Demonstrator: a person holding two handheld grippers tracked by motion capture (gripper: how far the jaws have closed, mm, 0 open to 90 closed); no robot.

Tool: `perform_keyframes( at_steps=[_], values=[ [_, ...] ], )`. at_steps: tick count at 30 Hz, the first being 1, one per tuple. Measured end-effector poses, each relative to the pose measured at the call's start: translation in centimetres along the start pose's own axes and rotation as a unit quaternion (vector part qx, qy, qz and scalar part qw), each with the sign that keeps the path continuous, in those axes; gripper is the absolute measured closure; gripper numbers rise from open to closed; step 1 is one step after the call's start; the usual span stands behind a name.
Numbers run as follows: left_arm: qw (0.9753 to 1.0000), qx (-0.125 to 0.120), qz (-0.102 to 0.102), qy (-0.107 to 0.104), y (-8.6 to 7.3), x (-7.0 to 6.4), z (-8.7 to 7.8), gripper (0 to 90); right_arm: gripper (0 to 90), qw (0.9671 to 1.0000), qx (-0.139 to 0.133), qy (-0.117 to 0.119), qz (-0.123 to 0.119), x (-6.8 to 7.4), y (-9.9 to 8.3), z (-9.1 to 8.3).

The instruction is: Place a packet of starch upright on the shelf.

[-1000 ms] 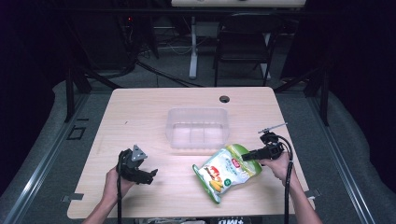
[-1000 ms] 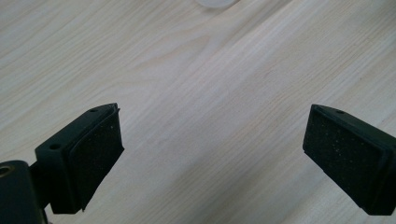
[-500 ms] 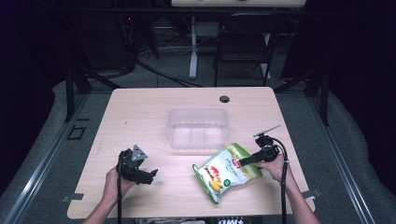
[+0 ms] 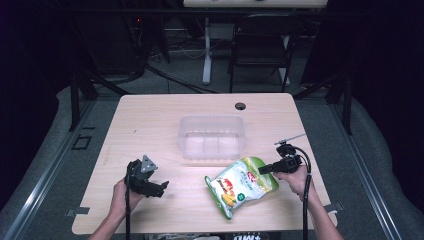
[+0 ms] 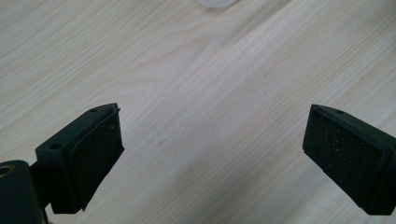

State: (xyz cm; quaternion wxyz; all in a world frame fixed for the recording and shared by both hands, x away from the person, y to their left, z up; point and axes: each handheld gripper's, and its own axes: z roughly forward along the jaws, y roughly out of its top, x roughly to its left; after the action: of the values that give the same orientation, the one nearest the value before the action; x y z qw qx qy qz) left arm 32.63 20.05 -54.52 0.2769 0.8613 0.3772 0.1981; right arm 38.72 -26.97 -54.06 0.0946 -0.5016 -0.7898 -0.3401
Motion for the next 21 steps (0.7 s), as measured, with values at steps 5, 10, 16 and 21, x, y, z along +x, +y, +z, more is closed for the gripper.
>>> perform_keyframes(
  at_steps=[5, 10, 16, 21],
  values=[
    [1.0000, -0.001, 0.002, 0.000, 0.0, 0.0, 0.0, 4.6, 83.7, 0.9999, 0.002, 0.007, -0.007, 0.3, 0.0, -0.1],
    [1.0000, -0.001, 0.002, -0.001, 0.0, 0.1, 0.0, 4.6, 87.1, 0.9993, 0.004, -0.020, -0.030, 1.4, 0.2, -0.1],
    [1.0000, -0.001, 0.001, 0.000, 0.0, 0.0, 0.0, 4.6, 87.5, 0.9935, 0.029, -0.076, -0.079, 3.6, 0.5, 0.2],
    [1.0000, -0.001, 0.001, 0.000, 0.0, 0.0, -0.1, 4.6, 73.1, 0.9957, 0.028, -0.062, -0.064, 3.1, 0.4, 0.8]
  ],
)
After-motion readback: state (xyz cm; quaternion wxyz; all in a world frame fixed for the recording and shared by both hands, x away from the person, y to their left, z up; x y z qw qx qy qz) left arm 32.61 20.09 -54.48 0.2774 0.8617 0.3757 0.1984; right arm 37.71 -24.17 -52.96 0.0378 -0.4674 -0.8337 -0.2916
